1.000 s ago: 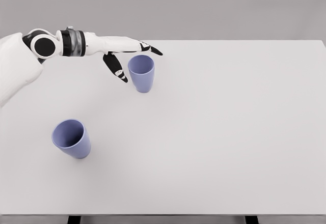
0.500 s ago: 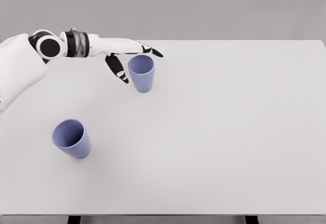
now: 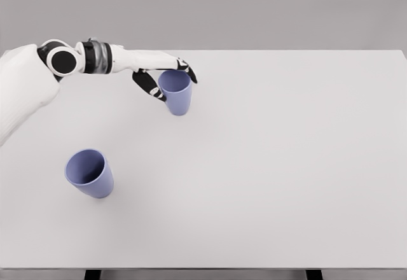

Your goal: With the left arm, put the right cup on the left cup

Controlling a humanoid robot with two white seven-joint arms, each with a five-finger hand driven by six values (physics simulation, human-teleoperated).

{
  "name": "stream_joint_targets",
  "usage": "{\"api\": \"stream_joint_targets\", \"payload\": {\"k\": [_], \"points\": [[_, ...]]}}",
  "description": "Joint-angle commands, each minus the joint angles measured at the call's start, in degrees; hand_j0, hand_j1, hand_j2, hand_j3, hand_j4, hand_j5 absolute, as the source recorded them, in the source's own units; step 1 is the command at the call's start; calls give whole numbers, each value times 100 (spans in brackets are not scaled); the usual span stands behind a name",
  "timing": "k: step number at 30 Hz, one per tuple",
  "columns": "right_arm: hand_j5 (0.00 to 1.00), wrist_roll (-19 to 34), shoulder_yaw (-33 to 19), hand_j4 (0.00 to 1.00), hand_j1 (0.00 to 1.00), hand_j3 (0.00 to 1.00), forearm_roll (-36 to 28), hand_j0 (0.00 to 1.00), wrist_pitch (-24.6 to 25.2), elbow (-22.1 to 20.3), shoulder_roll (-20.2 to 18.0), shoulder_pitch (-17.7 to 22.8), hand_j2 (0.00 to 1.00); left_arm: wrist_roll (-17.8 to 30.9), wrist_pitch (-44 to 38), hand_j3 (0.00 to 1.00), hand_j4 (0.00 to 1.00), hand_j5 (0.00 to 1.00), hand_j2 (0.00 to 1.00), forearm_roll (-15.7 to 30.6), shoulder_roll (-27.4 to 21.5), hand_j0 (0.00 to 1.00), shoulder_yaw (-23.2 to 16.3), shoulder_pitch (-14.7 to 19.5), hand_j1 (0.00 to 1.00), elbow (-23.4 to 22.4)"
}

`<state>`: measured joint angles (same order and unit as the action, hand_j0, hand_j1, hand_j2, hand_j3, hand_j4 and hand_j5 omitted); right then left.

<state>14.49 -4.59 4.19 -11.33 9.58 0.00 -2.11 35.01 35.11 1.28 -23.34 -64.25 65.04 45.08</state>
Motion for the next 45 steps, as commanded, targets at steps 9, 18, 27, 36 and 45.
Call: {"api": "stream_joint_targets", "payload": {"k": [9,18,27,36,45], "points": [[100,2,2,100,100,100,3,100,-1,0,0,0,100,-1,-11,64,64,64,64,65,-277,64,273,-97,64,476],[100,2,2,100,100,100,3,100,-1,0,0,0,100,-1,-11,64,64,64,64,566,-1234,64,264,-97,64,1653],[100,2,2,100,100,100,3,100,-1,0,0,0,100,-1,-11,64,64,64,64,1348,-2632,64,255,-202,64,3253],[100,2,2,100,100,100,3,100,-1,0,0,0,100,-1,-11,63,63,63,63,1946,-3836,63,255,-255,63,4342],[100,2,2,100,100,100,3,100,-1,0,0,0,100,-1,-11,63,63,63,63,2561,-4952,63,264,-229,63,5107]]}}
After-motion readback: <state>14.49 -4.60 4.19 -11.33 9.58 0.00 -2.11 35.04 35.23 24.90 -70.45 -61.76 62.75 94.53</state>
